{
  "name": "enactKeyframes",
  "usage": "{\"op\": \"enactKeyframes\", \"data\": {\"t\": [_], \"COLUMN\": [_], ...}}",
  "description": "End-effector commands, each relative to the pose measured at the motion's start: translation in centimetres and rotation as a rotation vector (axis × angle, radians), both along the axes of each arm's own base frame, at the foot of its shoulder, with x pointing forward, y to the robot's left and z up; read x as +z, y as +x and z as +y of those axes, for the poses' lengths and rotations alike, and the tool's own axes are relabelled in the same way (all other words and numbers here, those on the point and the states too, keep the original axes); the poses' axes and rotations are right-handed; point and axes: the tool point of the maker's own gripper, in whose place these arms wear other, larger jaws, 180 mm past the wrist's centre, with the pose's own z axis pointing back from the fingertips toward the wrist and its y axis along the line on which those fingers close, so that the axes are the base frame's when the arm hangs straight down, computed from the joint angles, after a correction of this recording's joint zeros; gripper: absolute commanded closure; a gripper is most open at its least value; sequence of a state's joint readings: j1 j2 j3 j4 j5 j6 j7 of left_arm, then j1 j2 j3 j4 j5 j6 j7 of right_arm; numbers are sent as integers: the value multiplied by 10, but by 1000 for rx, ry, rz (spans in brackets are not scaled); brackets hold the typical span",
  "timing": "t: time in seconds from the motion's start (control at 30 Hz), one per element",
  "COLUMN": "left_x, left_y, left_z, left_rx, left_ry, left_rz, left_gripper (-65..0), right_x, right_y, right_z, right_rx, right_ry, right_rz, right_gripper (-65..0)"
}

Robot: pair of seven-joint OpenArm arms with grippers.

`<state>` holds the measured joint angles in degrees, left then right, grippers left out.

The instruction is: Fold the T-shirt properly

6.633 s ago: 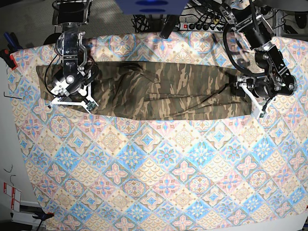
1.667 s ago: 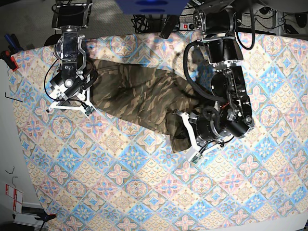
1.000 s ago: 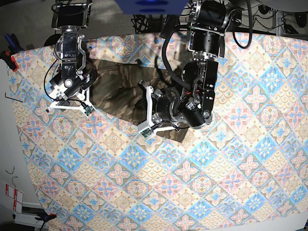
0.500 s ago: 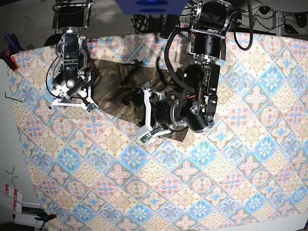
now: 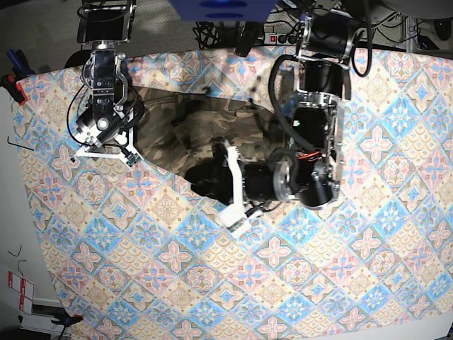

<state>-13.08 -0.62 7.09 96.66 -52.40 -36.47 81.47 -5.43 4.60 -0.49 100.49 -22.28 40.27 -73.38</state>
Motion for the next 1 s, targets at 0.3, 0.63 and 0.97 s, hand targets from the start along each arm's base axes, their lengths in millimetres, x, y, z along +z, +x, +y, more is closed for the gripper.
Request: {"op": "enactKeyframes", "data": {"t": [0.3,0.63,0.97], "left_x": [6,-58,-81], "left_y": [-13,-16,-9], "left_z": [104,174,190], "left_rx": [210,364,384], "left_ry": [180,445,694], "left_rz": [-52,71,22], "left_gripper": [0,0,0], "right_x": [18,14,13], "right_y": [10,10,-10], "right_z": [-32,-18,-54], "right_rx": [-106,-112,-454], "right_ry": [-25,13,121], "right_rz": [-65,-65,-116], "right_gripper": [-282,-282,-282]}}
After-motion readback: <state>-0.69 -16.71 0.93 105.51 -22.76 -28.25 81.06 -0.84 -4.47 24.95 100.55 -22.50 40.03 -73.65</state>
